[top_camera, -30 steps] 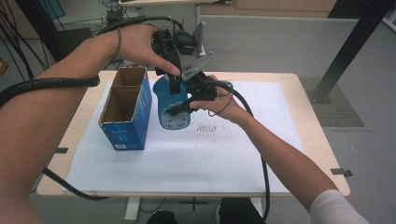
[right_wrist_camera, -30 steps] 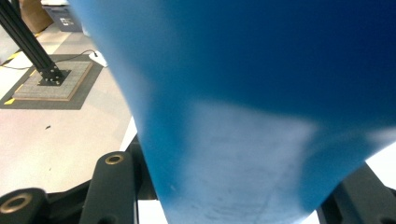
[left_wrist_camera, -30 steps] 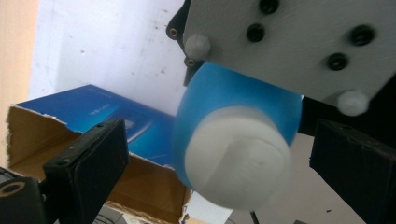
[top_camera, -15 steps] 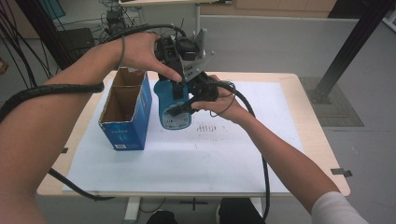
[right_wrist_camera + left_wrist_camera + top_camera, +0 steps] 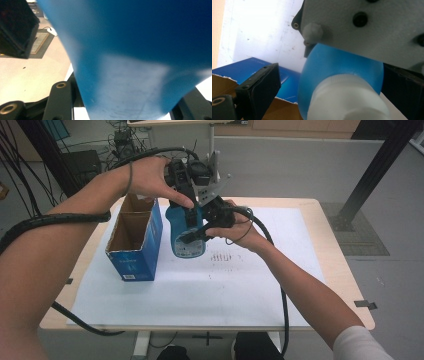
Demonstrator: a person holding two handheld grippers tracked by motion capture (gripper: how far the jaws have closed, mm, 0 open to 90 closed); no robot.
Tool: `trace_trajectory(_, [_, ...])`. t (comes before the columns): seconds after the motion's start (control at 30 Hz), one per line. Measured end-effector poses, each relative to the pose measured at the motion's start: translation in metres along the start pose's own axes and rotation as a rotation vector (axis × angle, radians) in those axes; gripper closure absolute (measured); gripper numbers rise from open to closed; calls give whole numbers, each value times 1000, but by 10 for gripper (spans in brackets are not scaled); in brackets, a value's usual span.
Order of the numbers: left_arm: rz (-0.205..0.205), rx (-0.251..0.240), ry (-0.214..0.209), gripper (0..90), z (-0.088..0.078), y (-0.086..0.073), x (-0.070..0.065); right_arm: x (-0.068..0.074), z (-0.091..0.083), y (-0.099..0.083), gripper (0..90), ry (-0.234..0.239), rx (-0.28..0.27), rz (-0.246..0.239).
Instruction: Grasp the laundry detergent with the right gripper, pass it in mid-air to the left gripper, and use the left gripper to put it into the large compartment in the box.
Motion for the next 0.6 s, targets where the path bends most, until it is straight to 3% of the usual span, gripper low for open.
trace_trajectory(0.6, [3,-5,15,50,1,-2,-2,0,-2,0,438,-9,5,8])
Point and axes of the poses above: each handheld gripper's, and its own axes: z roughly forward along the jaws, y roughly out of its top, x roughly to its left, the point moved 6 cm from there along z, roughly forward along the jaws, and after that the axes turned 6 degrees about -z, right-handed, at the moved point
